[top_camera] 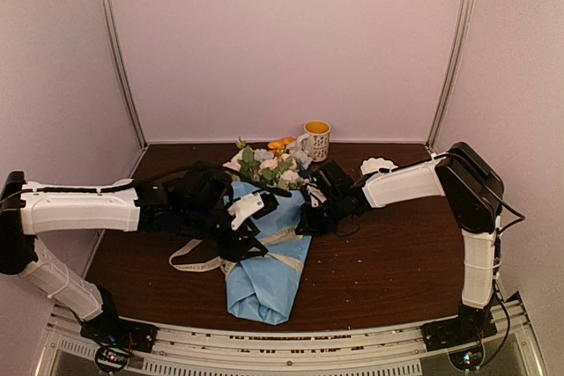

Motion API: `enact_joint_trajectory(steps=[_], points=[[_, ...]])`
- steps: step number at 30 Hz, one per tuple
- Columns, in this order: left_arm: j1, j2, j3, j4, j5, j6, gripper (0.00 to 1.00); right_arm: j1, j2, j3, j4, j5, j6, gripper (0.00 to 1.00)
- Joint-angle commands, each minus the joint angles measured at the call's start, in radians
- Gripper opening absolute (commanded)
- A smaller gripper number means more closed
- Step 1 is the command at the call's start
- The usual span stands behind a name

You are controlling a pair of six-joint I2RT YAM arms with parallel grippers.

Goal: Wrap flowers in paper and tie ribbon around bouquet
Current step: Cross the ribbon over the folded bouquet.

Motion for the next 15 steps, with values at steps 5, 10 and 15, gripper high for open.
enact_joint_trajectory(steps=[5, 10, 15], points=[[-0.011, 0.195, 0.15, -0.196, -0.072, 0.321, 0.61, 0.019, -0.012, -0.011, -0.009, 0.0, 0.001, 0.0], [-0.01, 0.278, 0.169, -0.185, -0.167, 0.329, 0.58, 0.022, -0.016, -0.015, 0.0, -0.012, 0.006, 0.0], [-0.025, 0.292, 0.154, -0.133, -0.283, 0.326, 0.44, 0.028, -0.027, -0.017, -0.003, -0.022, 0.001, 0.0]])
